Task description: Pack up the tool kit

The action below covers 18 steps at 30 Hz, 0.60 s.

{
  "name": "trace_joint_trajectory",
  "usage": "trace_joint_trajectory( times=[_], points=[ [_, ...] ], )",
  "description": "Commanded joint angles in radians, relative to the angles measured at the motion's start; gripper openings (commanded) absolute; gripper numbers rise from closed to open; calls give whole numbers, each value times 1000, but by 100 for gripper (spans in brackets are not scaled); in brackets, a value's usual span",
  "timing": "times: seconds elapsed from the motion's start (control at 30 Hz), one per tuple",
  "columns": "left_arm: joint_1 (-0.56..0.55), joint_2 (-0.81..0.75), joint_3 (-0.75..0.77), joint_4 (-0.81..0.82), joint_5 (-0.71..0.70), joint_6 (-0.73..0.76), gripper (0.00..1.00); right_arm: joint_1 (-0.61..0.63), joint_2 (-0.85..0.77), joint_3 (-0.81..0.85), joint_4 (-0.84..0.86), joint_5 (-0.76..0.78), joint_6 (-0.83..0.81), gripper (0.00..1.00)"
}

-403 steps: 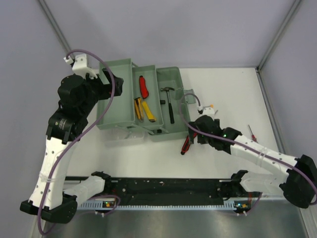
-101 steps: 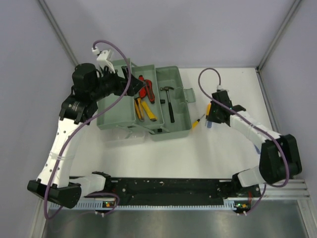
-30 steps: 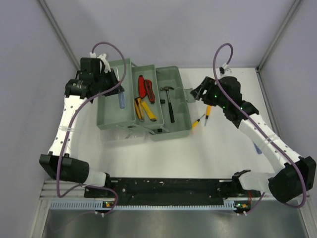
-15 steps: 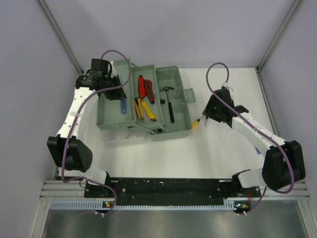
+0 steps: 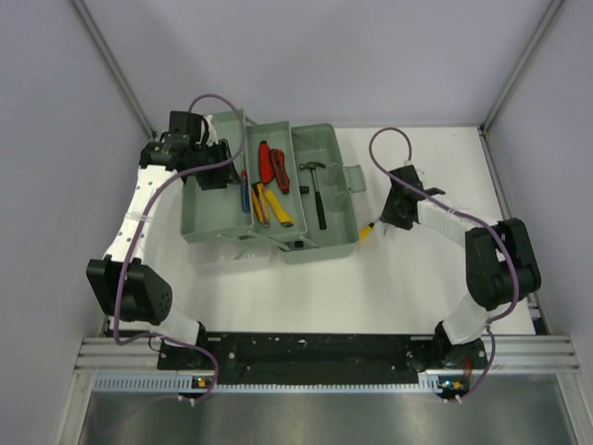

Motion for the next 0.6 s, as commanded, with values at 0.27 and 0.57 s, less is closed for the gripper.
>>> trace_joint_trajectory(
  times=[0.27, 0.57],
  points=[
    [3, -129, 157, -17, 19, -25, 53, -20, 185, 168, 16, 3, -100, 34],
    [3, -176, 191, 17, 85, -39, 58, -21, 211, 213, -1, 25, -145, 0]
  ],
)
